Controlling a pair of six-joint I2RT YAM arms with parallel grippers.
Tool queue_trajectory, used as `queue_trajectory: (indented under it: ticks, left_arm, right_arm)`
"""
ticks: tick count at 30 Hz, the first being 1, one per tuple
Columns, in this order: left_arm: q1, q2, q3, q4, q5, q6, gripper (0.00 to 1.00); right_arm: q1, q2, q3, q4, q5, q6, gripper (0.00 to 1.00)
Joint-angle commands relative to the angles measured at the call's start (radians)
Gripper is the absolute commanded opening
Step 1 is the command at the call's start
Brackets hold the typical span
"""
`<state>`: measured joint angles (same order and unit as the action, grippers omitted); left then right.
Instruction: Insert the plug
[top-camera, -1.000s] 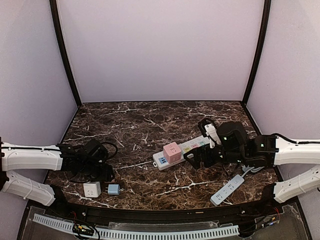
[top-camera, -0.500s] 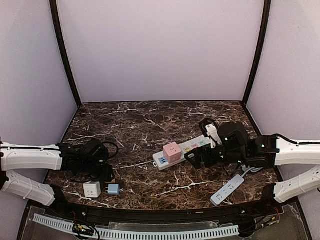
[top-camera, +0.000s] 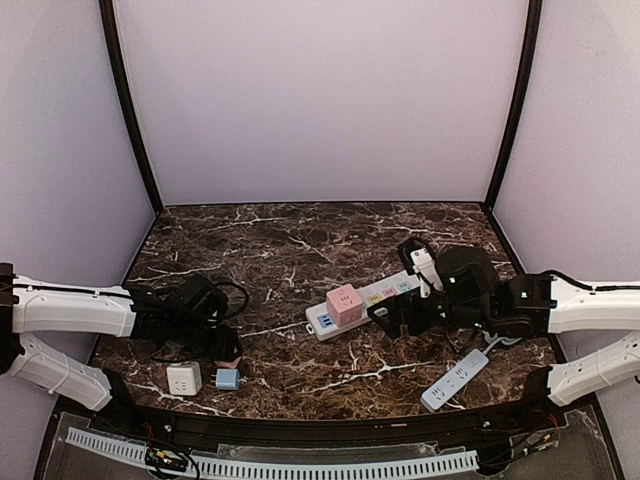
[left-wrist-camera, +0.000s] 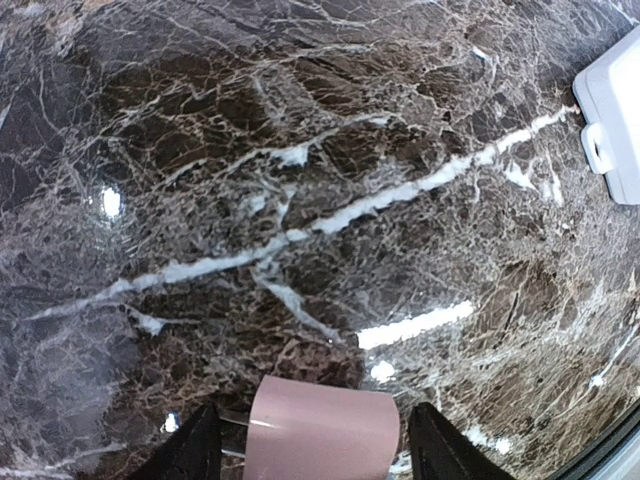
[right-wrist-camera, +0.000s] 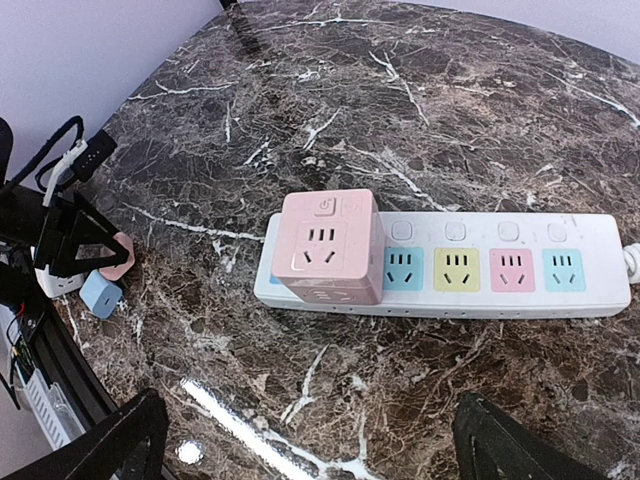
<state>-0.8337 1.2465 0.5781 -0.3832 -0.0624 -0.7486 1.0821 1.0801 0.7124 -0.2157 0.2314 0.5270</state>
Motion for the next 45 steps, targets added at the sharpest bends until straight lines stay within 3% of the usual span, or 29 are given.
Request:
queue_trajectory:
  ticks: [1, 4, 7, 23, 31, 39, 45]
  left_arm:
    - [-0.004, -0.021, 0.044, -0.078, 0.008, 0.062, 0.74]
    - [-0.004, -0.072, 0.06, -0.148, -0.008, 0.095, 0.86]
    - [-0.004, -0.133, 0.059, -0.218, -0.036, 0.099, 0.87]
    - [-0.061, 0.012, 0.065, -0.066, 0.115, -0.011, 0.67]
    - [-0.137, 0.042, 0.095, 0.012, 0.121, -0.088, 0.66]
    - [-0.197, 0.232, 0.193, 0.116, 0.156, -0.074, 0.65]
    - [-0.229, 0.241, 0.246, 0.049, 0.12, -0.01, 0.65]
  right_arm:
    - [0.005, 0.019, 0.006, 0.044, -0.004, -0.016, 0.99]
    - [0.006, 0.026, 0.003, 0.053, -0.007, -0.015, 0.99]
    - [0.005, 0.033, 0.0, 0.058, -0.012, -0.01, 0.99]
    - [0.005, -0.058, -0.055, 0.037, 0.001, -0.007, 0.99]
    - [0.005, -0.115, -0.085, 0.033, 0.009, -0.004, 0.99]
    - [0.005, -0.121, -0.093, 0.029, 0.023, -0.011, 0.99]
    - [0.005, -0.132, -0.102, 0.027, 0.031, -0.011, 0.99]
